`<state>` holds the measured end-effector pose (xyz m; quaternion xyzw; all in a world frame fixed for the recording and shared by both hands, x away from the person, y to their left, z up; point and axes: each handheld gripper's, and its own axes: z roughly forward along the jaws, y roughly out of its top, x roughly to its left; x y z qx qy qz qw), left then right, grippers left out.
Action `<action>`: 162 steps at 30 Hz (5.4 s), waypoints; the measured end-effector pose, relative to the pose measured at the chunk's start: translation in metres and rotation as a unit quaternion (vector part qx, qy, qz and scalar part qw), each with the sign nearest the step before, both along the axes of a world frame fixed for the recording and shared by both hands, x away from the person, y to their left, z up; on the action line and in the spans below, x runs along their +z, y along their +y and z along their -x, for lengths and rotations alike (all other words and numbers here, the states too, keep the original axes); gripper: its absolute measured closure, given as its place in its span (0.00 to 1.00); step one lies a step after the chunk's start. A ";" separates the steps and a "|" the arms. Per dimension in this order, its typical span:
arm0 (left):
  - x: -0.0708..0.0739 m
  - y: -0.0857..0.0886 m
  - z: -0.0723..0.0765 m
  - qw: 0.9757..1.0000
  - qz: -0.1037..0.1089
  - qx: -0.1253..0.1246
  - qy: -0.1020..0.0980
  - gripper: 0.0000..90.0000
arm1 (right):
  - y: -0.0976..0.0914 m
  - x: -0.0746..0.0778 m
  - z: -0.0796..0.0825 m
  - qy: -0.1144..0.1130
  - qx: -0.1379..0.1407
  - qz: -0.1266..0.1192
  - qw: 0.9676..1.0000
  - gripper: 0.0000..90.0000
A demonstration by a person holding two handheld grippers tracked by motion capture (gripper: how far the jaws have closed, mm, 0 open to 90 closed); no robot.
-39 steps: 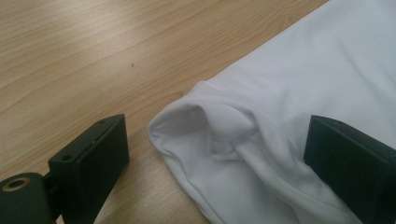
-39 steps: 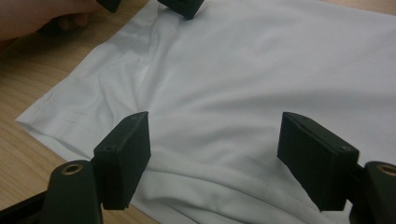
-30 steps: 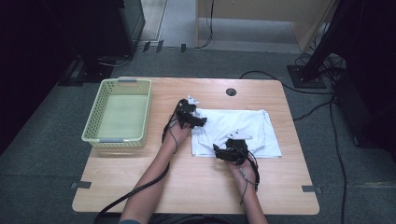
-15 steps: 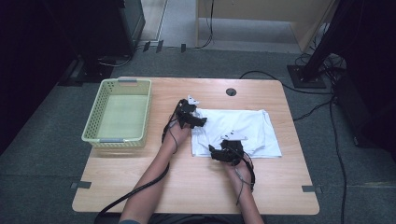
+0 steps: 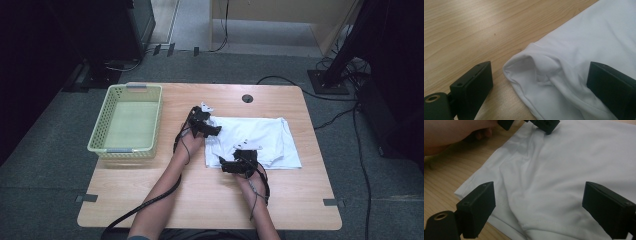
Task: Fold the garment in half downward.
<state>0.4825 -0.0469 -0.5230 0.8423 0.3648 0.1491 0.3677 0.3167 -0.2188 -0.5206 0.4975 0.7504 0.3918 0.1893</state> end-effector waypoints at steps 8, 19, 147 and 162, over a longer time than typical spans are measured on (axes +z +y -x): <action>0.000 0.000 0.000 1.000 0.001 0.001 0.000 0.08 | 0.010 0.001 0.000 -0.006 0.020 0.007 1.000 0.06; 0.000 0.000 0.000 1.000 0.000 0.001 0.000 0.08 | 0.018 0.001 -0.002 -0.003 0.026 0.005 1.000 0.06; 0.031 -0.038 0.040 0.991 0.058 -0.123 0.012 0.90 | -0.013 0.029 0.024 0.001 0.032 0.013 0.999 0.92; 0.010 -0.036 0.039 0.991 0.038 -0.127 0.023 0.90 | -0.014 0.004 0.017 0.030 0.022 0.028 0.999 0.92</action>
